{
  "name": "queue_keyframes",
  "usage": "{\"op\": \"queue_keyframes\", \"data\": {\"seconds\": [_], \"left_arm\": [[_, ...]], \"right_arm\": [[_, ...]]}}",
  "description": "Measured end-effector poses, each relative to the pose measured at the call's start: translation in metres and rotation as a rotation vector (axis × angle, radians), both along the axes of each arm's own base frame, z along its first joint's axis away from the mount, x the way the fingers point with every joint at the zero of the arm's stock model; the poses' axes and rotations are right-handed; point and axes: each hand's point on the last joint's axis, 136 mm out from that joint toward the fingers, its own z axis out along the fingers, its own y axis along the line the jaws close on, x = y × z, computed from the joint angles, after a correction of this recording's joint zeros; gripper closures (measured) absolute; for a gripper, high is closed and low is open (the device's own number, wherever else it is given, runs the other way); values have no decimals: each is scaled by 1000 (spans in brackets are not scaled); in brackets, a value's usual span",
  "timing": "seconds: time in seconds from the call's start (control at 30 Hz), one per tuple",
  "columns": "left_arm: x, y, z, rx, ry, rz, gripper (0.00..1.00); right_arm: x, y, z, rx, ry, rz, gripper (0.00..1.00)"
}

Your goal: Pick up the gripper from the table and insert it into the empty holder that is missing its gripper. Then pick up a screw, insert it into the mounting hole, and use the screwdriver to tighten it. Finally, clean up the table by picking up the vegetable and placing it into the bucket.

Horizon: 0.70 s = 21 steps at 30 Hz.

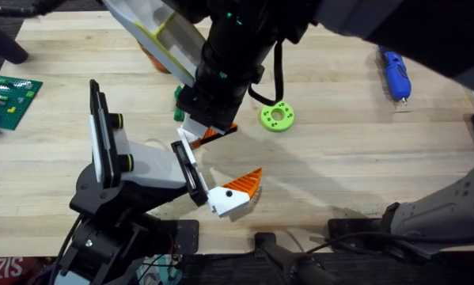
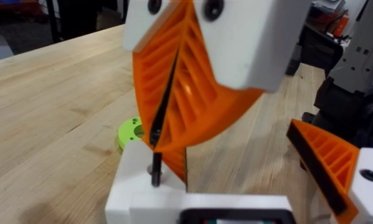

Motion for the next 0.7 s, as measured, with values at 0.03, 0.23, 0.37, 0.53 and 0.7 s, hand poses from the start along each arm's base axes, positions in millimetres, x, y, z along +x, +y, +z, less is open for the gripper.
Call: {"op": "queue_keyframes", "data": {"seconds": [0.03, 0.23, 0.37, 0.53, 0.7], "left_arm": [[0, 0, 0, 0, 0, 0, 19], [0, 0, 0, -1, -1, 0, 18], [0, 0, 0, -1, 0, 0, 18], [0, 0, 0, -1, -1, 0, 18], [0, 0, 0, -1, -1, 0, 18]], "right_arm": [[0, 0, 0, 0, 0, 0, 991], [1, -3, -1, -17, -6, -6, 990], [5, -9, -3, -48, -31, -17, 990], [8, -12, -4, -61, -49, -24, 990], [10, -12, -4, -65, -56, -27, 990]]}}
